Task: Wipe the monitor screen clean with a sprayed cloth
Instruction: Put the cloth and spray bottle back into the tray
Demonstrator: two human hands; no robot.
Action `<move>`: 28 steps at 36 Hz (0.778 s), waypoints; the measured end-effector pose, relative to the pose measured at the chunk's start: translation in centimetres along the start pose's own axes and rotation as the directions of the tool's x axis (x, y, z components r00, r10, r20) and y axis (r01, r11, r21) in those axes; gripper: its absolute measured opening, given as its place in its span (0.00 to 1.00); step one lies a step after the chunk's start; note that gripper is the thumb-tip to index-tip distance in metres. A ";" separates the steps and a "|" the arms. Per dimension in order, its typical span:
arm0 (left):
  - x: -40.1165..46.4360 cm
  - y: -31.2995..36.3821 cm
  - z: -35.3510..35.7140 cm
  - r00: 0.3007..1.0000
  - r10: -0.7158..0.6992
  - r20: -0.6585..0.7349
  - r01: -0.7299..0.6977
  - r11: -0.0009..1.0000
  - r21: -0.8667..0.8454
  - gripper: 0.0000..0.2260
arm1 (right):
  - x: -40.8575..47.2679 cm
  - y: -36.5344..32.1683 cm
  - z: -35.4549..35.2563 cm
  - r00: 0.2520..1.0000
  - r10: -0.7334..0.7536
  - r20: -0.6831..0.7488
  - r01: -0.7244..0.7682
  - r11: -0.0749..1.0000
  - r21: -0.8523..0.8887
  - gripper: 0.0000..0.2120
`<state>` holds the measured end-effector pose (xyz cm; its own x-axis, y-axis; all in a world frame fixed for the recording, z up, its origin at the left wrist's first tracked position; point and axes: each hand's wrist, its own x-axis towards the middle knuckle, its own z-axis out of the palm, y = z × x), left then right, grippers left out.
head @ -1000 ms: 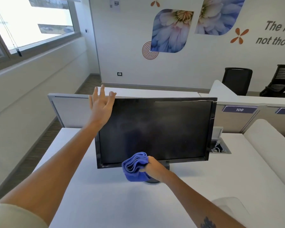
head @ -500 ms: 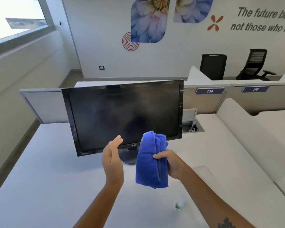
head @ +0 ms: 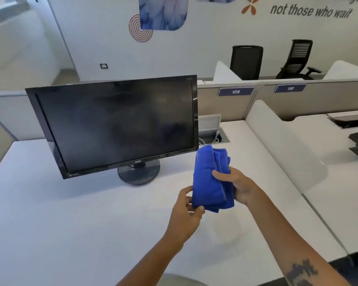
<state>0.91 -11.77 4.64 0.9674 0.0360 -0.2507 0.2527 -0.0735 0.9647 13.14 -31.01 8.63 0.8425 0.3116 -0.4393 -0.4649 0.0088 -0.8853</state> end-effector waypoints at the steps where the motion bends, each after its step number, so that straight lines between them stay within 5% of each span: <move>1: -0.1 0.0 0.7 1.000 0.009 0.006 -0.009 1.000 0.010 0.27 | -0.1 0.1 -0.8 1.000 0.003 0.001 -0.003 1.000 -0.031 0.33; 9: -2.0 -1.0 4.9 0.991 0.085 0.102 -0.102 0.979 0.179 0.37 | -0.1 2.4 -4.9 0.996 0.087 0.000 -0.086 0.985 -0.150 0.32; 13: -2.9 -2.2 6.0 0.982 0.004 0.190 -0.062 0.952 0.299 0.32 | 0.1 3.8 -5.6 0.994 0.107 -0.001 -0.105 0.969 -0.226 0.28; 20: -4.0 -2.9 7.2 0.944 -0.127 0.306 -0.028 0.888 0.458 0.38 | 0.7 6.2 -5.0 0.990 0.137 0.038 -0.111 0.914 -0.391 0.34; 28: -4.0 -3.5 8.2 0.912 -0.232 0.340 -0.042 0.769 0.638 0.42 | 1.2 8.6 -4.7 0.980 0.197 0.011 -0.167 0.857 -0.488 0.27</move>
<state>-3.71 -19.85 1.63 0.8288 -0.2888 -0.4793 0.1642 -0.6934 0.7016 11.42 -34.98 -0.26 0.7314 0.3178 -0.6034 -0.4058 -0.5084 -0.7595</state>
